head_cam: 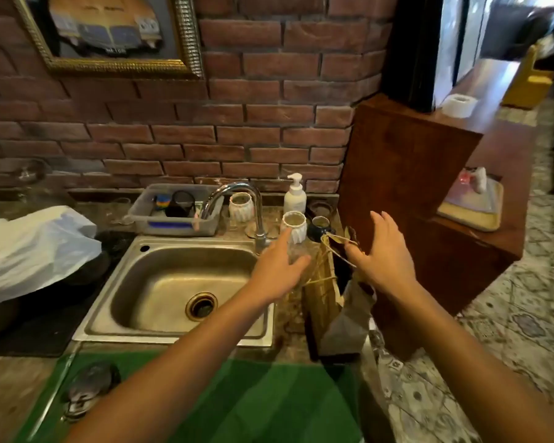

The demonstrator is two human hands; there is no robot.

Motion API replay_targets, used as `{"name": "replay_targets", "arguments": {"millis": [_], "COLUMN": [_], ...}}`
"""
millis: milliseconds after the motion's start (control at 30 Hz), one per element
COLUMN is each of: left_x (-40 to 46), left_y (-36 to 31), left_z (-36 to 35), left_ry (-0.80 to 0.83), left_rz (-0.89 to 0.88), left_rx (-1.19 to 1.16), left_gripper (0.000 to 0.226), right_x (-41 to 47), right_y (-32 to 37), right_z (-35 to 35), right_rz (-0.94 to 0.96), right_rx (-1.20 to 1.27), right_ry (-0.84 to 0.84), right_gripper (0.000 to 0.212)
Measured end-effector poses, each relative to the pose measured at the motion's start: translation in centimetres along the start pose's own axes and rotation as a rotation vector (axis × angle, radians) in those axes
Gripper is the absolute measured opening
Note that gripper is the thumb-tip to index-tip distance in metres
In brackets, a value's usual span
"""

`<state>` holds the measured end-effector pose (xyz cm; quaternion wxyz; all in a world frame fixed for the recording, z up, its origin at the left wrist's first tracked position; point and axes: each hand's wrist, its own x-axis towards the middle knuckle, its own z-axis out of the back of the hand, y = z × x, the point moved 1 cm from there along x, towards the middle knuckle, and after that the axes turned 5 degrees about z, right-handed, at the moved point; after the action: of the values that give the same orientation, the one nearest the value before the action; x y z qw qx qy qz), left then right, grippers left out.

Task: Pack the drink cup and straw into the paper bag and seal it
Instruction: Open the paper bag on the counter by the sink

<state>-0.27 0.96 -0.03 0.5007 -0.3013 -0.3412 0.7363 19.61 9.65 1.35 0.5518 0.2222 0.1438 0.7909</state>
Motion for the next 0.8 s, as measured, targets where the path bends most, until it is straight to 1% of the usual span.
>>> {"name": "replay_targets", "arguments": {"millis": [67,133,233,333,500,633,700,800], "left_x": [0.9,1.4,2.4,2.9,2.7,2.3,2.1,1.4], "left_y": [-0.8,-1.6,-1.9,-1.5,-0.2,0.5,0.5,0.0], "left_z": [-2.2,-3.9,-6.0,-7.0,-7.2,-6.7,-6.5,-5.1], "left_ry": [0.087,0.135,0.128,0.154,0.068,0.108,0.106,0.088], "left_rz": [0.053,0.099,0.127,0.159,0.045,0.009,0.013,-0.002], "left_rx": [0.052,0.078,0.098,0.1,0.065,0.113,0.13,0.118], "left_gripper": [0.079,0.08,0.081,0.082,0.085,0.097,0.095,0.086], "right_x": [-0.2,-0.8,-0.9,-0.8,-1.0,-1.0,-1.1,-1.3], "right_y": [-1.3,-2.5,-3.2,-3.4,-3.6,-3.6,-3.3,-3.0], "right_z": [-0.6,-1.4,-2.0,-2.0,-3.2,-3.9,-3.7,-2.8], "right_rz": [-0.053,-0.108,-0.14,-0.158,-0.156,-0.162,-0.17,-0.182], "right_rx": [-0.02,-0.022,-0.025,-0.016,0.002,0.006,0.047,0.122], "right_ry": [0.065,0.157,0.22,0.264,0.278,0.28,0.27,0.253], "right_gripper": [0.095,0.096,0.095,0.09,0.084,0.065,0.057,0.055]}}
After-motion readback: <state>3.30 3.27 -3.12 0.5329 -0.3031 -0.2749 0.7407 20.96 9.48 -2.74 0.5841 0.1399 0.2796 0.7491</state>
